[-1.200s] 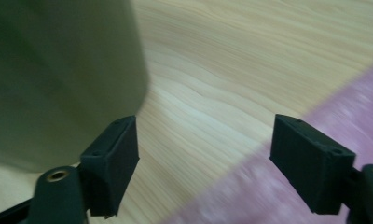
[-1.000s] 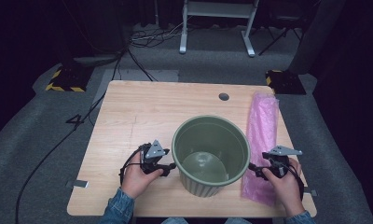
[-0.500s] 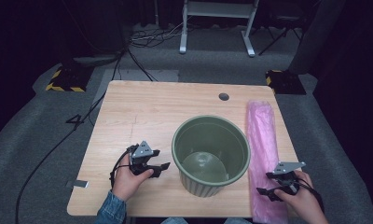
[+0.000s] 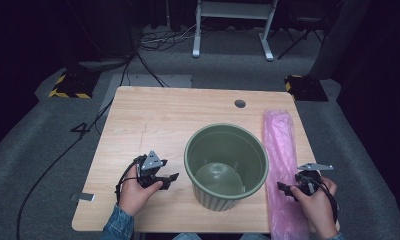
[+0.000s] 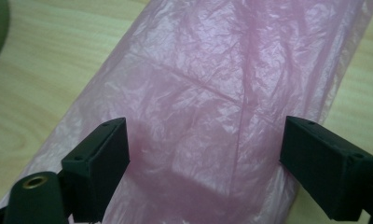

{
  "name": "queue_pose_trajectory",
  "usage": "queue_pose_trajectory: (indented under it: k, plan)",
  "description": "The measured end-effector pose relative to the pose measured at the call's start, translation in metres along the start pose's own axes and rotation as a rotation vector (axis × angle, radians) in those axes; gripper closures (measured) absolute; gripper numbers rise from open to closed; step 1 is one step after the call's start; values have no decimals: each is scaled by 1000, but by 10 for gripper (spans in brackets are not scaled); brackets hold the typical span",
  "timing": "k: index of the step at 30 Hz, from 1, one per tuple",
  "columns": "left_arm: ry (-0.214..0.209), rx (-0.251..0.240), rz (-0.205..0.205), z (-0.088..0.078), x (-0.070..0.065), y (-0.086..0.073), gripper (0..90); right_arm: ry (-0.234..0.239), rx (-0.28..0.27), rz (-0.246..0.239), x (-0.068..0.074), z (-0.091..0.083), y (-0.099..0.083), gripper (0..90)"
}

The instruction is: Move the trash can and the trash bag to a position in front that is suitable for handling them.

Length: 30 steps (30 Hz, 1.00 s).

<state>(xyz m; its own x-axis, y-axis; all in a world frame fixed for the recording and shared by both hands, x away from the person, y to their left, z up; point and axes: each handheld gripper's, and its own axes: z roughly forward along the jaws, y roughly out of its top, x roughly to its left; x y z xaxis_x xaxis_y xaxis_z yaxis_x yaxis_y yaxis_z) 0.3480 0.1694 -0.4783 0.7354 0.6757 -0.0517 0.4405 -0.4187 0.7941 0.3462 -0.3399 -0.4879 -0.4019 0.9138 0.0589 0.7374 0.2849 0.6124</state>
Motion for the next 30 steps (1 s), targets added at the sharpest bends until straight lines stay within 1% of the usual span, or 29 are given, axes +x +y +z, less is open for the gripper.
queue_pose_trajectory:
  k: [2, 3, 4, 5, 8, 10, 11, 12, 15, 18, 19, 20, 21, 22, 23, 24, 25, 26, 27, 28, 30]
  plan:
    - [6, 6, 4, 0, 1, -1, 325, -23, 7, -16, 1, 4, 4, 144]
    - [6, 7, -1, 0, 1, -1, 325, -32, 9, -21, 2, 6, 5, 135]
    - [9, 8, -1, -1, 1, -2, 324, -44, 10, -31, 2, 8, 7, 111]
    - [10, 7, -3, -1, 1, -2, 324, -47, 12, -35, 2, 10, 8, 92]
    - [15, 11, -8, -2, 1, -3, 322, -53, 19, -25, 1, 13, 13, 90]
    - [17, 10, -16, -3, 1, -5, 322, -52, 45, -26, 1, 14, 16, 96]
    - [20, 9, -17, -4, 1, -5, 322, -51, 58, -25, 1, 14, 19, 119]
    - [19, 10, -16, -5, 1, -5, 322, -47, 66, -32, 1, 14, 21, 175]
    - [17, -1, -37, -8, 1, -7, 321, -21, 71, -67, 2, 11, 26, 394]
    - [23, 1, -40, -11, 2, -9, 320, 8, 71, -104, 3, 11, 30, 631]
    - [25, -1, -41, -12, 2, -10, 320, 21, 71, -113, 3, 11, 31, 696]
    - [26, -4, -47, -12, 3, -11, 320, 40, 72, -120, 3, 12, 32, 783]
    - [28, -2, -51, -14, 3, -12, 320, 56, 70, -125, 3, 12, 32, 845]
    - [29, -6, -56, -14, 4, -13, 320, 90, 48, -140, 1, 13, 31, 886]
    - [29, -6, -59, -14, 4, -13, 320, 90, 48, -140, 1, 13, 31, 886]
    - [30, -11, -65, -15, 5, -14, 320, 97, 33, -142, 0, 14, 30, 890]
    - [29, -10, -65, -15, 5, -14, 320, 113, -3, -147, -1, 14, 27, 892]
    - [30, -13, -72, -16, 5, -15, 320, 126, -26, -153, -2, 13, 26, 894]
    - [29, -14, -72, -16, 6, -15, 321, 147, -82, -172, -3, 9, 25, 895]
    - [28, -15, -76, -16, 6, -15, 321, 147, -82, -172, -3, 9, 25, 895]
    - [30, -17, -80, -16, 6, -15, 321, 156, -119, -190, -3, 4, 26, 895]
